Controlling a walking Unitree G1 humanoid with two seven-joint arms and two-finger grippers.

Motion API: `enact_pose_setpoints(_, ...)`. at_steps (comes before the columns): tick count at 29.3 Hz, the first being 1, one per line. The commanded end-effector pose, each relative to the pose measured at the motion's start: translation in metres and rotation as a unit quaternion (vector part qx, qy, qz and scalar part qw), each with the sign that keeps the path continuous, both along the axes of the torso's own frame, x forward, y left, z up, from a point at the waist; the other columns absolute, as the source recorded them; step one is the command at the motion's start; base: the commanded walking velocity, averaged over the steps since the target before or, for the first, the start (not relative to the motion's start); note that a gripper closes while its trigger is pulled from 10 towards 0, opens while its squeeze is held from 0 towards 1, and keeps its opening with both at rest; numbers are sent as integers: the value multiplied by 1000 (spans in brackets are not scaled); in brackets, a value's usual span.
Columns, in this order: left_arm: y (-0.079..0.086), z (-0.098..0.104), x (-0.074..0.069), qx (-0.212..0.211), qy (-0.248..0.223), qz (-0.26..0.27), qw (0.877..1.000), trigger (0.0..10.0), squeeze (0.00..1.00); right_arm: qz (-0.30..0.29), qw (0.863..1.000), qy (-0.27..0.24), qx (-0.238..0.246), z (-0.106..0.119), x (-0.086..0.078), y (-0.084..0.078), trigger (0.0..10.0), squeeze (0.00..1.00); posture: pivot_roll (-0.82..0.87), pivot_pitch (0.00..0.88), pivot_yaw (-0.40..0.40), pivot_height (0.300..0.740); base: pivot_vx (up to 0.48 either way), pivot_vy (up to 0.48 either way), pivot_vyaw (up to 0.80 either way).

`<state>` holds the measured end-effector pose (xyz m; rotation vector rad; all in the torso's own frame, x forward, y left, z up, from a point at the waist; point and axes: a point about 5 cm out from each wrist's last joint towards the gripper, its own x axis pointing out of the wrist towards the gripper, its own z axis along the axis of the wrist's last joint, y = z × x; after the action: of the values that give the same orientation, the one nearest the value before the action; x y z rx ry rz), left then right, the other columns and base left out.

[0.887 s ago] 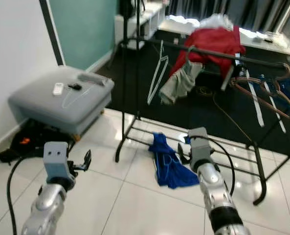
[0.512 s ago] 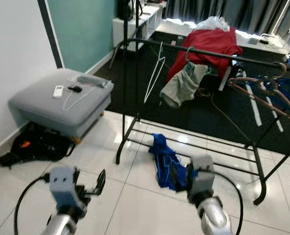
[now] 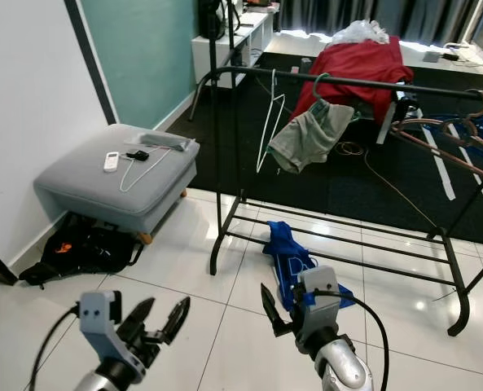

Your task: Hang hanger

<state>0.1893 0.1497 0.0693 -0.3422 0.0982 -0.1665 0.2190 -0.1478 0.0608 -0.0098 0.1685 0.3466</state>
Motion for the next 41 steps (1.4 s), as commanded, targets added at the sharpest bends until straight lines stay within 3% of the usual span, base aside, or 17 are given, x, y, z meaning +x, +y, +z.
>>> enact_pose_setpoints(1,9,8,5,30,-21,52,998,10000,0,-3,1000,11,-9,-2,-5,-2,10000,0,-35,0,-39,740,0,0,0)
enact_pose_setpoints(2,18,6,8,42,-17,101,994,10000,0,-8,1000,19,-7,-4,-8,-5,10000,0,-37,0,-40,740,0,0,0)
enact_pose_setpoints(3,18,6,8,42,-17,101,994,10000,0,-8,1000,19,-7,-4,-8,-5,10000,0,-37,0,-40,740,0,0,0)
enact_pose_setpoints(5,29,1,5,53,-7,164,985,10000,0,-12,1000,27,0,-6,-14,-8,10000,0,-60,0,-26,740,0,0,0)
enact_pose_setpoints(6,29,1,5,53,-7,164,985,10000,0,-12,1000,27,0,-6,-14,-8,10000,0,-60,0,-26,740,0,0,0)
enact_pose_setpoints(8,33,2,-5,125,5,191,974,10000,0,-6,1000,26,-4,-7,-19,-8,10000,0,-67,0,-11,740,0,0,0)
enact_pose_setpoints(9,33,2,-5,125,5,191,974,10000,0,-6,1000,26,-4,-7,-19,-8,10000,0,-67,0,-11,740,0,0,0)
enact_pose_setpoints(11,45,-3,-9,174,25,218,960,10000,0,-7,1000,27,-6,-8,-21,-8,10000,0,-79,0,-2,740,0,0,0)
enact_pose_setpoints(13,52,-4,-9,187,29,224,956,10000,0,-9,1000,26,-4,-8,-21,-9,10000,0,-78,0,-3,740,0,0,0)
enact_pose_setpoints(14,61,-4,-8,215,36,238,946,10000,0,-27,999,20,-10,-6,-20,-12,10000,0,-76,0,-1,740,0,0,0)
enact_pose_setpoints(16,70,-8,-11,213,49,253,942,10000,0,-58,998,14,-14,-5,-17,-17,10000,0,-62,0,5,740,0,0,0)
enact_pose_setpoints(21,72,-12,-12,205,57,252,944,10000,0,-83,996,14,-12,-6,-16,-22,10000,0,-58,0,-1,740,0,0,0)
enact_pose_setpoints(22,57,-12,-14,185,54,218,957,10000,0,-92,996,19,-9,-7,-16,-24,10000,0,-55,0,4,740,0,0,0)
enact_pose_setpoints(24,35,-14,-12,176,41,154,972,10000,0,-87,996,33,0,-9,-18,-27,10000,0,-46,0,-16,740,0,0,0)
enact_pose_setpoints(26,32,-14,-8,167,32,141,975,10000,0,-83,996,37,2,-10,-19,-27,10000,0,-45,0,-23,740,0,0,0)
enact_pose_setpoints(31,31,-12,-4,131,17,130,983,10000,0,-75,996,40,6,-10,-19,-27,10000,0,-43,0,-26,740,0,0,0)
enact_pose_setpoints(41,41,-8,2,140,6,137,981,10000,0,-76,996,30,17,-7,-12,-17,10000,0,0,0,-4,740,0,0,0)
